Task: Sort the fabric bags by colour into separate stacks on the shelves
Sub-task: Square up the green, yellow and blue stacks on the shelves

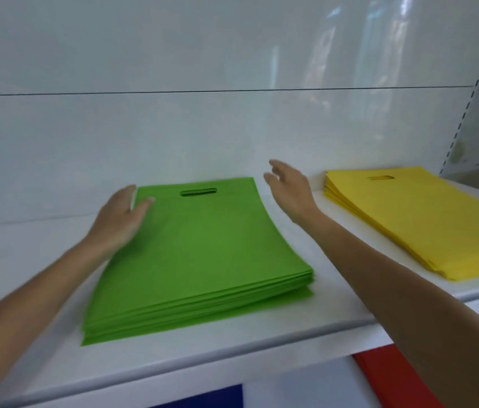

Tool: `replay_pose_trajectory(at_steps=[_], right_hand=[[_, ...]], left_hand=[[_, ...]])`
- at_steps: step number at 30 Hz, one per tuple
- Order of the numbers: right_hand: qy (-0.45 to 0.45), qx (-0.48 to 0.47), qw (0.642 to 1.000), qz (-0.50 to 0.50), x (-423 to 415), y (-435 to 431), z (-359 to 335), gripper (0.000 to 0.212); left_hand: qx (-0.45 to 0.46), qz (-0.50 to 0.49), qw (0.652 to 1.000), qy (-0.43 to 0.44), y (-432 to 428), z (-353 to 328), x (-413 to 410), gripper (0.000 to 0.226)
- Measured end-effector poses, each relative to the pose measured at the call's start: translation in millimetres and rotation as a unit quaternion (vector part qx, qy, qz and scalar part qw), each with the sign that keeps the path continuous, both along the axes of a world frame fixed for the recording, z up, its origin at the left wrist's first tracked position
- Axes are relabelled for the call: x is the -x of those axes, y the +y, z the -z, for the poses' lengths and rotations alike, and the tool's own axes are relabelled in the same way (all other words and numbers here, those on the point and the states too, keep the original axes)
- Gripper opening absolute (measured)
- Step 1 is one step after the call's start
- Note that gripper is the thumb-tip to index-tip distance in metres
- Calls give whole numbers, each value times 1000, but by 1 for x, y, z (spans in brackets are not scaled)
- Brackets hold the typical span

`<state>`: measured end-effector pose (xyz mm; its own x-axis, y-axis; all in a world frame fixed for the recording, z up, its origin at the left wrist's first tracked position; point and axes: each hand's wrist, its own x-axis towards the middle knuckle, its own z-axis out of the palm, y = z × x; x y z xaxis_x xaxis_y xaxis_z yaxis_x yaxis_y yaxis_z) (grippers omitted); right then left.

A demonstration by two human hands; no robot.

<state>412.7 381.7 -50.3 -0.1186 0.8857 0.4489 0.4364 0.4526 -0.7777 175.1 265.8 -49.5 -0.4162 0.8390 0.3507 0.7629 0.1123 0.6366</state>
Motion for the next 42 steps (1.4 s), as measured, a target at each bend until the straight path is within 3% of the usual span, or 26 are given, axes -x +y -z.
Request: replay_pose_trajectory(at_steps=[3,5,8,12,14,16,19,22,24,27,31,32,35,39,42], right_hand=[[-13,-86,996,17,-26,-1,-46,40],[-56,-117,992,11,-55,-1,-77,39],[-149,-99,984,-4,-120,8,-104,35],[-255,-25,967,9,-231,38,-100,46],[-198,54,978,-28,-294,55,-88,44],[-74,107,990,-61,-352,67,-78,40],[15,132,990,-46,-407,96,-58,78],[4,177,984,-32,-416,124,-29,60],[-27,197,979,-41,-409,140,-8,61],[3,241,968,-67,-389,149,12,65],[63,242,960,-126,-386,163,20,52],[92,252,953,-139,-387,168,22,52],[101,267,943,-169,-385,178,19,38],[80,267,941,-190,-382,193,20,55],[54,235,956,-168,-382,192,27,66]], left_hand=[[-32,27,999,31,3,-28,-25,53],[-53,51,997,-2,14,-47,-59,50],[-76,96,990,-69,35,-67,-123,47],[-59,102,986,-119,69,-66,-203,42],[-75,73,992,-75,80,-56,-239,43],[-88,61,993,-45,92,-45,-269,45],[-54,52,991,-113,112,-34,-303,46],[-2,46,973,-227,135,-17,-326,45],[6,23,956,-292,144,-1,-341,42],[30,1,954,-300,155,21,-361,47],[74,54,934,-347,187,30,-365,87],[78,59,930,-355,205,43,-353,86],[71,75,913,-395,206,40,-355,55],[78,86,887,-448,195,25,-371,87],[65,79,882,-460,205,29,-363,93]])
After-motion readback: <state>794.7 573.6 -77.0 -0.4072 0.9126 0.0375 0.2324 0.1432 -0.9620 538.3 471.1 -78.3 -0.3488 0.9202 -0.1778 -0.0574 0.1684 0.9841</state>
